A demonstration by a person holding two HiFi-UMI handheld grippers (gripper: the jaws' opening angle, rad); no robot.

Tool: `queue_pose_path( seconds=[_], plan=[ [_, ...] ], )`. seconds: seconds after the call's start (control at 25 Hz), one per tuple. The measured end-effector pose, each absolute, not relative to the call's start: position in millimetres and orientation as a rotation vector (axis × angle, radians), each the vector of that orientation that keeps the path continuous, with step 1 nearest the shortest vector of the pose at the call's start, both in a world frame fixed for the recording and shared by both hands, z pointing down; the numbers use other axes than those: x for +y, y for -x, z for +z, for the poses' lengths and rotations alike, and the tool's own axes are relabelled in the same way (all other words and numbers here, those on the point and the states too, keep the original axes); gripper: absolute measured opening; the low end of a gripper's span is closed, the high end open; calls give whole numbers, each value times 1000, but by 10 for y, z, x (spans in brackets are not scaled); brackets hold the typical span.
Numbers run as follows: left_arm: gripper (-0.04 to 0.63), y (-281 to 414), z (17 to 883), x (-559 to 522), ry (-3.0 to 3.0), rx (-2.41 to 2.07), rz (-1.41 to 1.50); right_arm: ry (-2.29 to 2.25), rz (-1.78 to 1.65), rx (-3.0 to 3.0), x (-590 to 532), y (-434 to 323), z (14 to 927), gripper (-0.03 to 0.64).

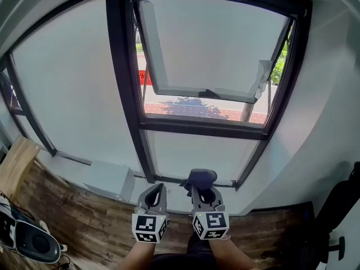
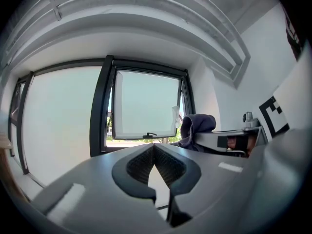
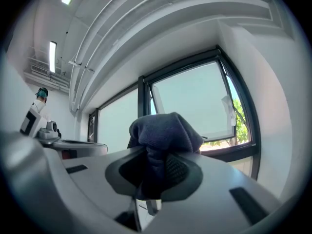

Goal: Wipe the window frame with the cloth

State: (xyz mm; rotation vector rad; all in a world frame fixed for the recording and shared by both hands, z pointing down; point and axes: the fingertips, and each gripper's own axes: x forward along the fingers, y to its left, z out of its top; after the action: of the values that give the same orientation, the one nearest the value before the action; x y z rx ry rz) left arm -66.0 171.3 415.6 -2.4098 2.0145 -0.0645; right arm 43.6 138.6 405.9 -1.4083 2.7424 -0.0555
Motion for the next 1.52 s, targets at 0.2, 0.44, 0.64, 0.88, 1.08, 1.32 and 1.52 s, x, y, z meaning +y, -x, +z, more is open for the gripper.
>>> queue_pose_path(
  seconds=[0.2, 0.44, 0.64, 0.88, 1.08, 1.32, 1.52],
  plan=[
    [6, 832, 4172, 1314, 2382, 2037, -46, 1396, -57, 2751, 1006, -360, 4111, 66],
    [6, 805, 4085, 645, 2381, 2001, -47, 1377, -29, 2754, 359, -287, 4004, 66],
    [6, 802, 4012, 130, 2387, 1992, -54, 1397, -20, 2731, -124, -305, 3893, 66],
    [6, 737, 3991, -377, 2402, 1979, -85, 1405, -73, 2729, -671, -351, 3898, 66],
    [6, 776, 4016, -843, 2388, 2012, -110, 1379, -88, 2742, -1128, -321, 3906, 66],
    [6, 819, 4055, -1383, 2357, 2071, -109, 1358, -124, 2771, -1763, -286, 3998, 66],
    [6, 966, 4153, -1764, 2332, 2144, -127, 1287, -146, 2836, -2179, -87, 4077, 66]
  ],
)
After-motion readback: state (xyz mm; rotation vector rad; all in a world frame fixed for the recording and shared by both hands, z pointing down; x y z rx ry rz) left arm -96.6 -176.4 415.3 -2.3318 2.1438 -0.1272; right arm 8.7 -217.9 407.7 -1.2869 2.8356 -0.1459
